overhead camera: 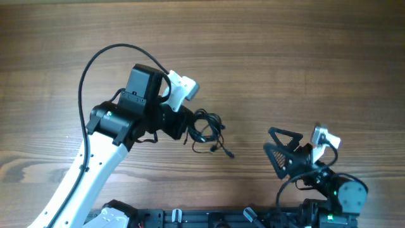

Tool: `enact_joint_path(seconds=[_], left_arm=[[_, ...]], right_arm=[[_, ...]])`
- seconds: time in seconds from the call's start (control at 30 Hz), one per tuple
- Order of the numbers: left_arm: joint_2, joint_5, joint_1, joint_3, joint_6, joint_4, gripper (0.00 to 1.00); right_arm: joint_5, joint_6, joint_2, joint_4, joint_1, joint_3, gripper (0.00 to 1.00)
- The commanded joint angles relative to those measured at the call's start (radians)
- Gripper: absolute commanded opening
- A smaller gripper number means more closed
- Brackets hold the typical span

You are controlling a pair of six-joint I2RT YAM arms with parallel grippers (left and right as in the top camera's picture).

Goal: Untangle cables
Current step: 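Reach the right gripper to the hanging cables and grasp a strand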

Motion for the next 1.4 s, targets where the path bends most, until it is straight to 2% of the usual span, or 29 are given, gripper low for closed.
enact_joint_path(seconds=[0.0, 0.17, 0.23, 0.3, 0.4, 0.47, 0.53, 0.6, 0.73, 0.83, 0.9, 0.93, 1.0, 1.03, 1.17, 1.23, 1.37], left_arm=[[-0.011, 0.152, -0.003, 0.003, 0.139, 0.008, 0.04], [-0.011, 0.153, -0.003, 0.003, 0.135, 0.009, 0.04], [-0.011, 0.153, -0.003, 0.003, 0.135, 0.013, 0.04], [-0.011, 0.153, -0.003, 0.003, 0.122, 0.038, 0.04], [-0.011, 0.153, -0.003, 0.003, -0.019, 0.114, 0.04], [-0.011, 0.153, -0.003, 0.003, -0.049, 0.127, 0.04], [-0.011, 0.168, -0.003, 0.003, -0.097, 0.13, 0.04], [-0.011, 0.197, -0.003, 0.003, -0.124, 0.135, 0.04], [-0.011, 0.243, -0.02, 0.003, -0.136, 0.137, 0.04], [-0.011, 0.242, -0.058, 0.003, -0.136, 0.138, 0.04], [-0.011, 0.241, -0.08, 0.003, -0.136, 0.138, 0.04], [-0.007, 0.232, -0.093, 0.003, -0.136, 0.142, 0.04], [-0.001, 0.213, -0.097, 0.003, -0.141, 0.151, 0.04], [0.001, 0.206, -0.097, 0.003, -0.161, 0.16, 0.04], [0.006, 0.143, -0.097, 0.003, -0.307, 0.253, 0.04], [0.006, 0.09, -0.097, 0.003, -0.391, 0.298, 0.04], [0.006, -0.188, -0.097, 0.003, -0.649, 0.325, 0.04]], right_arm=[[-0.064, -0.08, 0.04, 0.015, 0.003, 0.031, 1.0], [-0.011, -0.263, 0.282, 0.019, 0.003, 0.101, 0.99], [-0.02, -0.322, 0.397, 0.027, 0.003, 0.153, 0.95], [-0.119, -0.402, 0.57, 0.033, 0.003, 0.254, 0.86], [-0.27, -0.417, 0.732, 0.109, 0.025, 0.332, 0.74], [-0.321, -0.414, 0.805, 0.195, 0.057, 0.345, 0.68], [-0.322, -0.43, 0.887, 0.252, 0.136, 0.345, 0.68], [-0.304, -0.472, 0.928, 0.262, 0.187, 0.345, 0.68], [-0.133, -0.478, 1.008, 0.262, 0.243, 0.345, 0.67], [-0.142, -0.468, 1.019, 0.292, 0.243, 0.345, 0.63], [-0.19, -0.465, 1.019, 0.333, 0.243, 0.345, 0.53], [-0.225, -0.449, 1.019, 0.356, 0.243, 0.345, 0.42], [-0.26, -0.436, 1.019, 0.356, 0.243, 0.345, 0.28], [-0.286, -0.435, 1.019, 0.355, 0.243, 0.345, 0.25], [-0.357, -0.397, 1.019, 0.355, 0.243, 0.344, 0.05], [-0.369, -0.364, 1.019, 0.355, 0.243, 0.344, 0.04], [-0.408, -0.347, 1.019, 0.351, 0.243, 0.343, 0.04]])
